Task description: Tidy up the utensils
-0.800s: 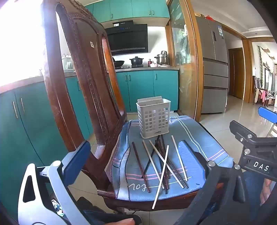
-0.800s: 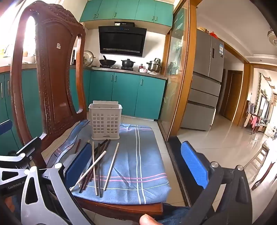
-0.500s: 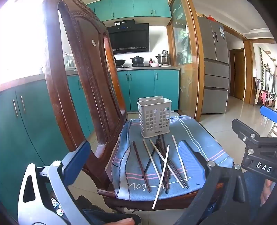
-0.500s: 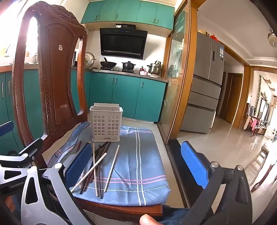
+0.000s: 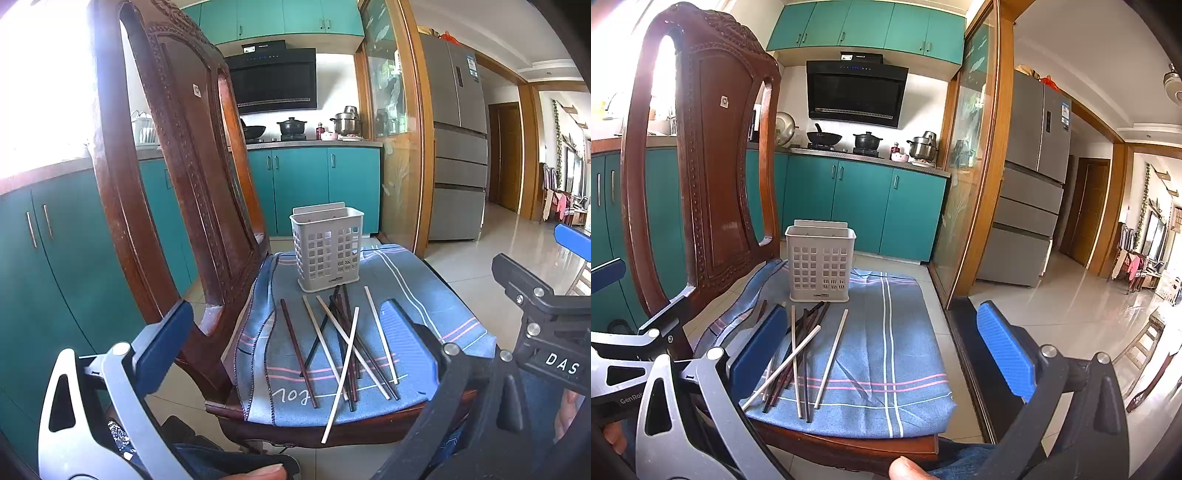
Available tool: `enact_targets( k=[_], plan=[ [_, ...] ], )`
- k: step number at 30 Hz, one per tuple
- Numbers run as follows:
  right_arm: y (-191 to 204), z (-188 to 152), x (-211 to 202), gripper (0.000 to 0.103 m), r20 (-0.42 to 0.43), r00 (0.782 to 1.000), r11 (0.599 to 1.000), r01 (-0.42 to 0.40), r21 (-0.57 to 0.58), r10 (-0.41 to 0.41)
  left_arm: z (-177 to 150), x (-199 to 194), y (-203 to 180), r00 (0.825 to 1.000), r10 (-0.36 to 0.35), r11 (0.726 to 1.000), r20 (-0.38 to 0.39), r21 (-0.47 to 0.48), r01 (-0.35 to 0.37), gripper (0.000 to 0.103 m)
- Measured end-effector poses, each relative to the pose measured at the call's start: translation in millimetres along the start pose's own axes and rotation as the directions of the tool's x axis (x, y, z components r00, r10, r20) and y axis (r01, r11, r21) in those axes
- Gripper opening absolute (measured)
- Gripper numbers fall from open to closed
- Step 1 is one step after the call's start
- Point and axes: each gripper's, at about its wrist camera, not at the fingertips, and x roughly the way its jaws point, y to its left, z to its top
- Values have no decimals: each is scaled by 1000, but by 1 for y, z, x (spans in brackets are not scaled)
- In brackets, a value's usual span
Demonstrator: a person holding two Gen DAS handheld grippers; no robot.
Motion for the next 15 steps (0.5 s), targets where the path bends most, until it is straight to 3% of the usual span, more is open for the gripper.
enact_targets(
  k=[15],
  plan=[
    [-4,1,-7,100,22,1000,1000,8,12,-9,3,-5,-1,1000,-5,1000,10,-7,5,100]
  ],
)
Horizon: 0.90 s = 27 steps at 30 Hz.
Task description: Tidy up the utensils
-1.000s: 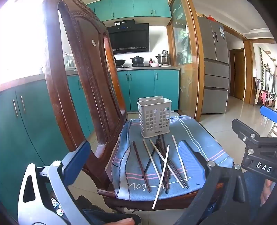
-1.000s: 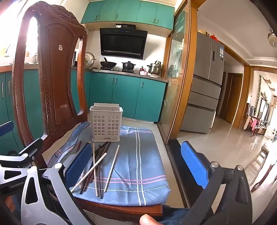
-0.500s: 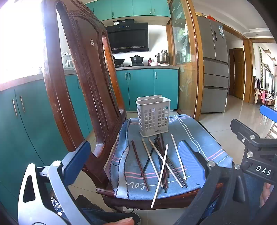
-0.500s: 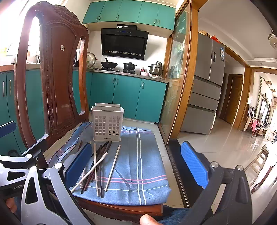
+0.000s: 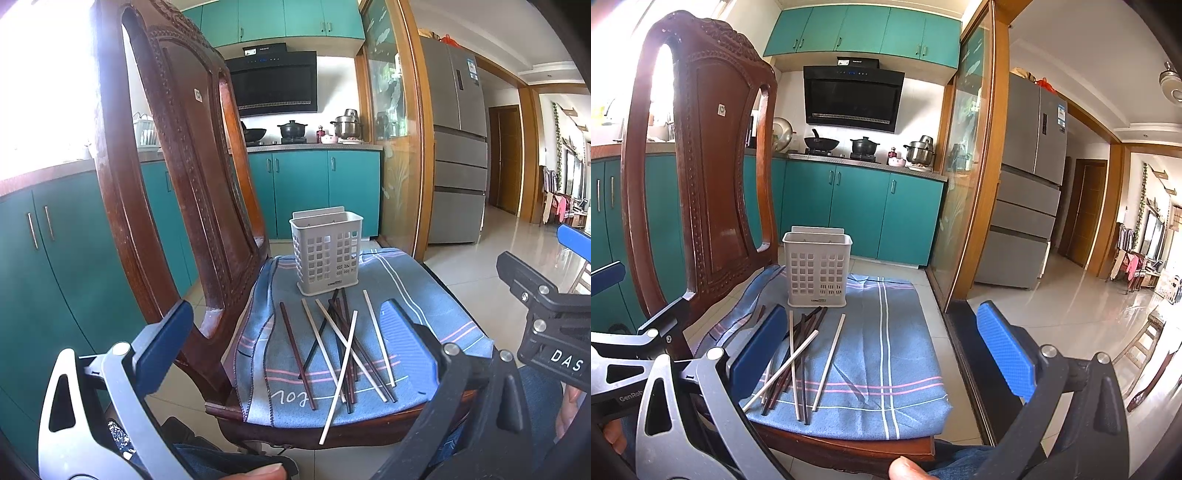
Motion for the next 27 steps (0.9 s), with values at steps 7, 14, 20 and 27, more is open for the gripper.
enact_targets(
  k=[7,14,20,27],
  plan=[
    [-1,0,-2,100,8,1000,1000,2,-2,-2,2,-4,-3,1000,0,1000,5,1,0,100],
    [-4,1,-4,100,14,1000,1000,2,1,-2,7,-6,-1,1000,1,1000,7,-4,-1,100],
    [-4,1,-5,100,15,1000,1000,3,1,-3,9,-7,-2,1000,0,1000,10,1,0,100],
    [-4,2,-6,100,17,1000,1000,2,4,-2,10,-7,-4,1000,-1,1000,11,4,1,100]
  ],
)
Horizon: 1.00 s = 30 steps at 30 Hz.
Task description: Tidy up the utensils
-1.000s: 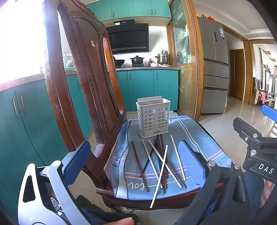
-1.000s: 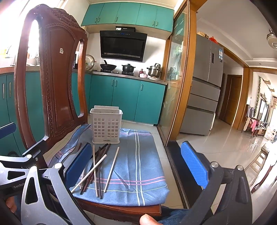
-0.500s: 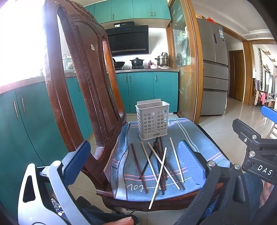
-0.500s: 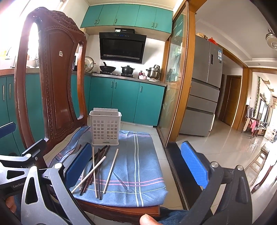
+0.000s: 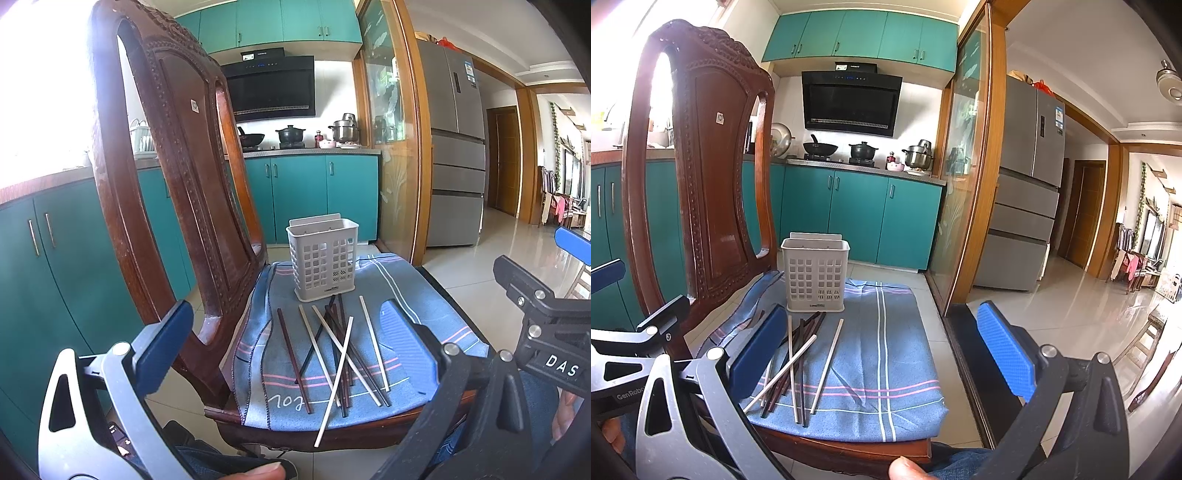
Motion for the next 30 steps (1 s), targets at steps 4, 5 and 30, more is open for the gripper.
enact_targets(
  k=[4,5,30],
  plan=[
    [0,1,-1,100,4,1000,1000,0,1,0,0,0,0,1000,1,1000,-2,0,-1,100],
    [0,1,-2,100,4,1000,1000,0,2,0,0,0,1,1000,0,1000,0,-1,0,100],
    [-3,3,-6,100,16,1000,1000,6,4,-6,-1,-1,0,1000,-1,1000,-1,-4,1,100]
  ],
)
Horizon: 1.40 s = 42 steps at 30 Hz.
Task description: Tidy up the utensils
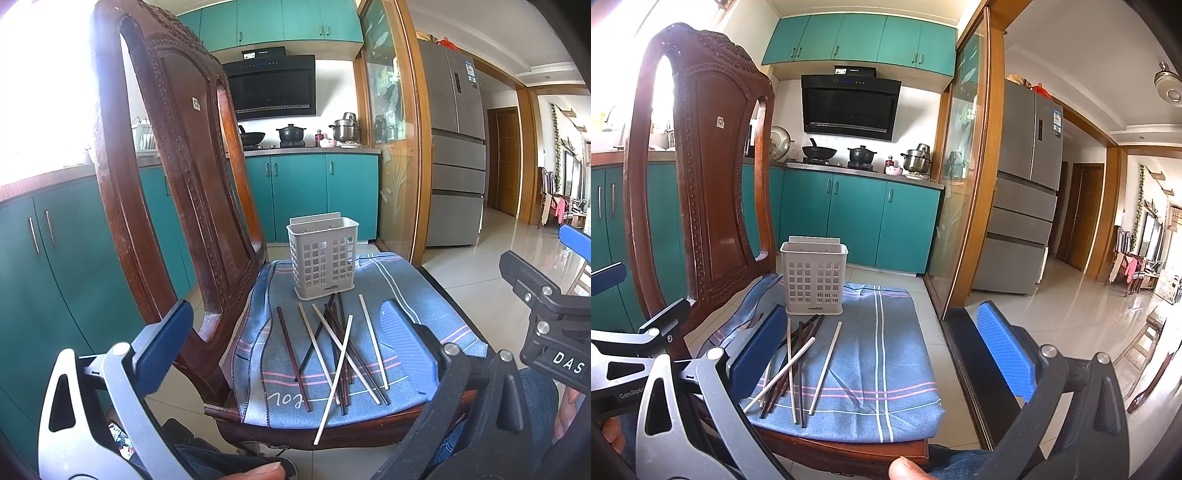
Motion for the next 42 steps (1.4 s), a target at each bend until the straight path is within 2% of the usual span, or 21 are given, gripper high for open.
enact_targets(
  k=[17,28,30,32,34,35,36,37,38,39,40,41,42],
  plan=[
    [-7,3,-2,100,33,999,1000,5,-1,-5,2,-2,2,1000,0,1000,6,-4,0,100],
    [-12,6,19,100,34,999,1000,11,3,-11,9,30,-7,999,-6,999,-34,53,8,100],
    [-12,11,44,100,-8,1000,1000,2,-11,-2,10,50,-8,997,-24,996,-77,85,30,100],
    [-12,16,85,100,-122,993,999,-10,-32,6,11,84,-8,982,-85,989,-171,103,103,100],
    [-12,14,131,100,-249,968,999,-15,-42,4,10,114,-10,959,-123,982,-256,105,155,96],
    [-11,11,160,93,-322,946,998,-47,-32,34,10,136,-11,937,-153,975,-314,108,195,77],
    [-9,8,187,87,-384,918,993,-115,-6,104,11,156,-11,917,-179,968,-357,100,229,65],
    [-6,5,204,73,-421,894,987,-162,16,153,13,173,-10,900,-198,965,-389,85,249,50],
    [-1,0,231,60,-482,854,978,-202,43,197,14,199,-8,872,-215,963,-440,51,264,36],
    [6,-7,262,53,-552,801,970,-232,70,232,15,219,-6,846,-224,964,-484,21,266,31],
    [10,-12,276,45,-585,771,965,-247,88,251,14,241,-4,817,-234,964,-528,-17,265,31],
    [17,-22,302,44,-642,713,957,-264,125,280,13,265,0,791,-229,968,-567,-46,247,31],
    [21,-29,317,44,-671,679,951,-271,148,298,10,278,1,779,-216,972,-589,-53,230,31]
  ],
)
